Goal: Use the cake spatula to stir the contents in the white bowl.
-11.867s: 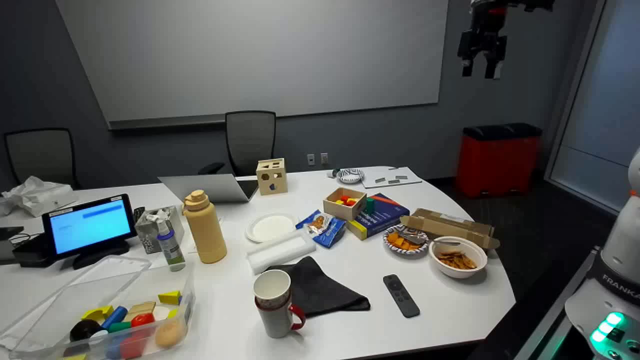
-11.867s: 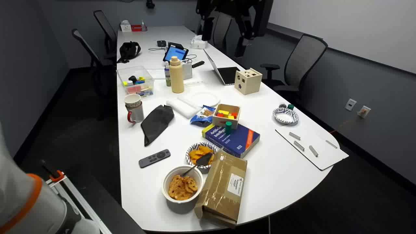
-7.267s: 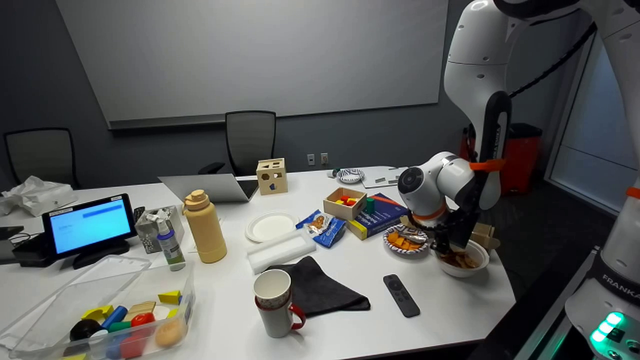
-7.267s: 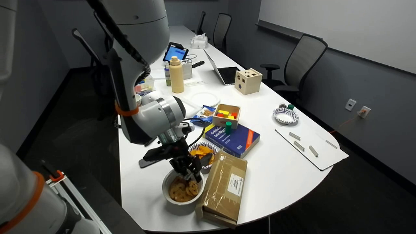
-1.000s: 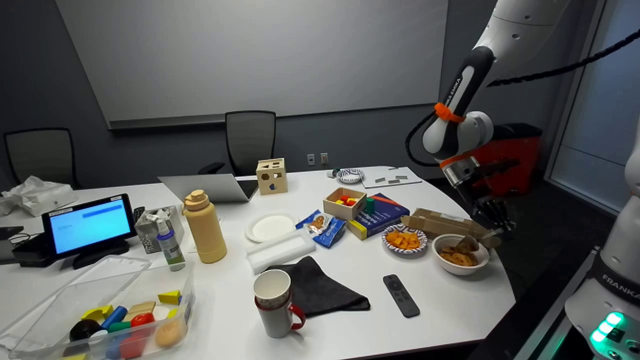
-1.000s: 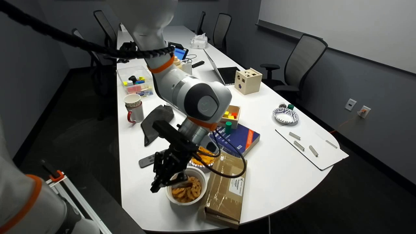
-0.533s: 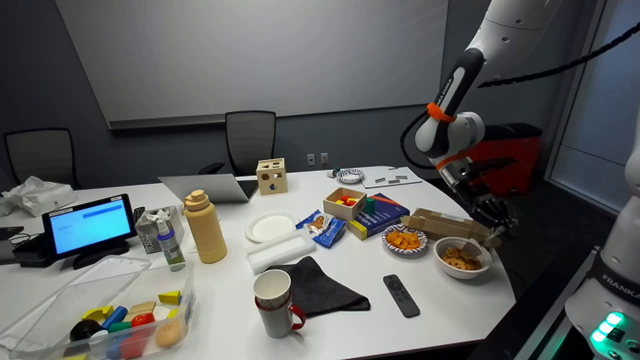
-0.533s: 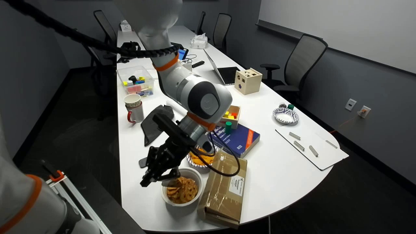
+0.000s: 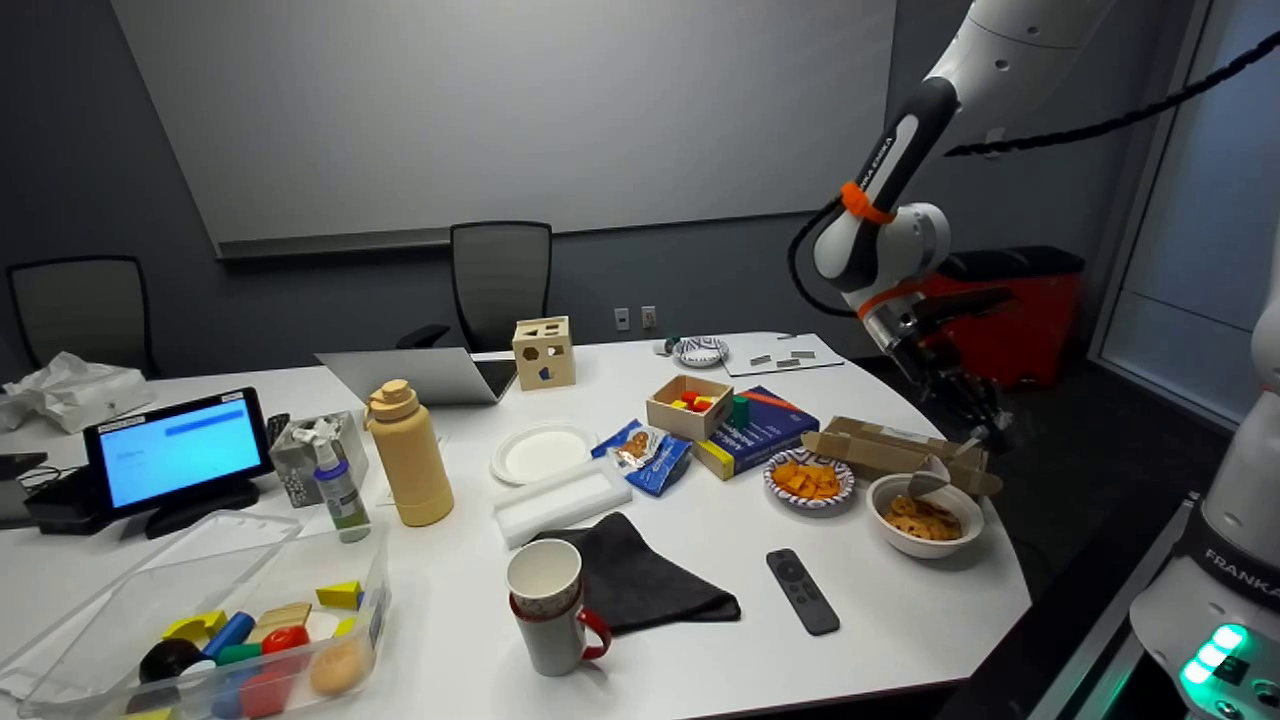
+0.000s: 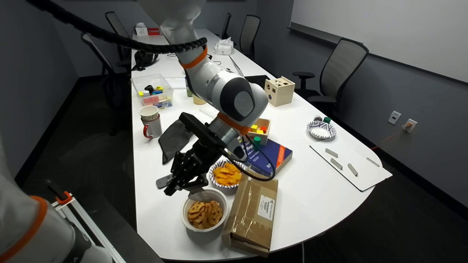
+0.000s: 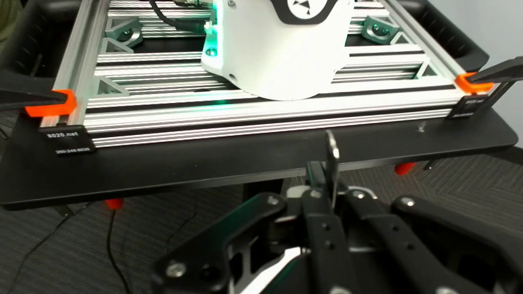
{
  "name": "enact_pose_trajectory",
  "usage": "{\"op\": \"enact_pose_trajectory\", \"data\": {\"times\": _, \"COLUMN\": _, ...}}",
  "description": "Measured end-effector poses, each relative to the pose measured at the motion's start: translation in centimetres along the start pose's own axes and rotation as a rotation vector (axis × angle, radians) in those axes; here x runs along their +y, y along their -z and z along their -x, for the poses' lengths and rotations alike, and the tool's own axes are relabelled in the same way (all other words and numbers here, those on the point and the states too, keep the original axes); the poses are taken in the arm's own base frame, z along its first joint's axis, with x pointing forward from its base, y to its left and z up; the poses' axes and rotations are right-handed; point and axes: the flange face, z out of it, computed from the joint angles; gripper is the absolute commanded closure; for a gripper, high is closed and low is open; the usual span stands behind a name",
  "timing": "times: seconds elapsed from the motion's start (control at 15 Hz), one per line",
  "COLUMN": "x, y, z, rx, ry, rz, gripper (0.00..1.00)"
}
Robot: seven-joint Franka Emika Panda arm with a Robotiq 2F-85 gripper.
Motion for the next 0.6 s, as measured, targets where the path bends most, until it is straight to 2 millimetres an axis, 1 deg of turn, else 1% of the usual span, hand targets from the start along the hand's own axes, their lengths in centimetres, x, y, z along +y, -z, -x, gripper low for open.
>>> {"op": "enact_pose_trajectory", "data": {"times": 0.13, "x": -0.1, "y": -0.1, "z": -0.2, "rx": 0.011, "ry": -0.036, "rz": 0.027, "gripper": 0.99}}
{"op": "enact_pose_trajectory", "data": {"times": 0.27, "x": -0.3, "y": -0.6, "z": -0.4, "rx": 0.005, "ry": -0.054, "rz": 0.036, "gripper": 0.99}}
{"op": "enact_pose_trajectory", "data": {"times": 0.6, "x": -0.5, "y": -3.1, "z": -1.2, "rx": -0.058, "ry": -0.064, "rz": 0.047, "gripper": 0.99}}
